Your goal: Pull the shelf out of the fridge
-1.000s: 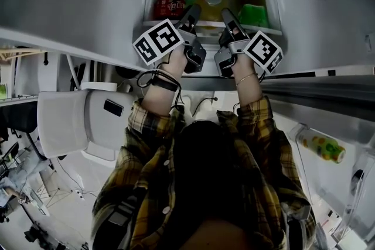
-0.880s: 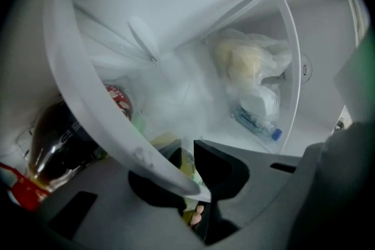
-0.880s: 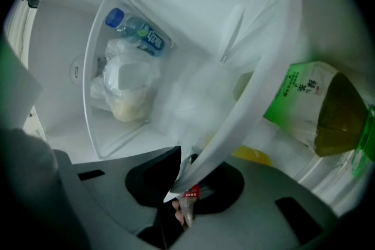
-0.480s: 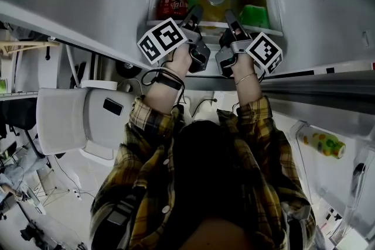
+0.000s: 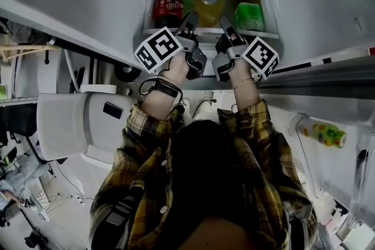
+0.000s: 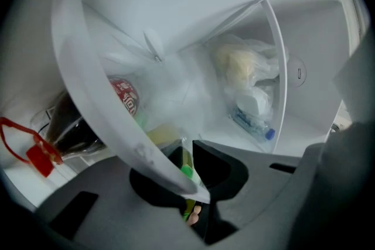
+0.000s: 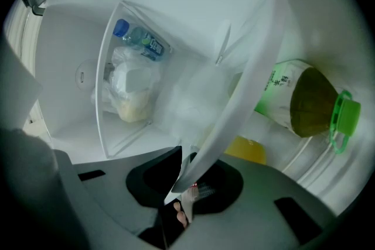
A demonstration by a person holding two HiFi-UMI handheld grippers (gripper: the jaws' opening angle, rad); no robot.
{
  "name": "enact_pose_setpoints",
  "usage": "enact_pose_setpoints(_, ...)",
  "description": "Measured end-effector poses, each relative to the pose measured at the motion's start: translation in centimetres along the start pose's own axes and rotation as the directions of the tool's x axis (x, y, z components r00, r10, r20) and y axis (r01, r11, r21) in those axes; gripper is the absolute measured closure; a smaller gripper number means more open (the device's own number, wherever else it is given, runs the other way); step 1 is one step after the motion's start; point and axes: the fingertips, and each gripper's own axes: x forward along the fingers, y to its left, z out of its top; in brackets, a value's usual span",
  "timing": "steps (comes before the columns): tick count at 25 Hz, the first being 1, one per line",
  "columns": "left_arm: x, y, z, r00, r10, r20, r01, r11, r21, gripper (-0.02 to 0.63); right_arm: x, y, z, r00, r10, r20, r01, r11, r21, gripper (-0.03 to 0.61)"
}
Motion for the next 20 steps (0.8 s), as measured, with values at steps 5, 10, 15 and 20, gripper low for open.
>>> enact_pose_setpoints(5, -1.0, -0.2, -0.7, 1.000, -0.001, 0.002, 0.001, 1.000, -0.006, 0.549, -0.9, 0.1, -0.4, 1.000, 0.007, -0.006, -0.007, 1.000, 0.009, 0.514)
enact_pose_setpoints(10, -2.0, -0.5, -1.5, 1.000, -0.007, 0.010, 0.007, 1.000, -0.013, 0.550, -2.1, 0.4, -0.9, 1.000, 0.003, -0.009, -0.003, 1.000, 0.007, 0.514)
enact_pose_setpoints(15, -3.1, -0.7, -2.2, 1.000, -0.016, 0.017, 0.017, 0.999, -0.033, 0.554, -3.3, 0.6, -1.6, 1.000, 0.002, -0.012, -0.002, 1.000, 0.001, 0.514)
enact_pose_setpoints(20, -4.1, -0.9, -3.1, 1.000, -0.020, 0.010, 0.020, 0.999, -0.042, 0.555, -4.5, 0.6, -2.2, 1.000, -0.001, -0.016, 0.001, 1.000, 0.002, 0.514)
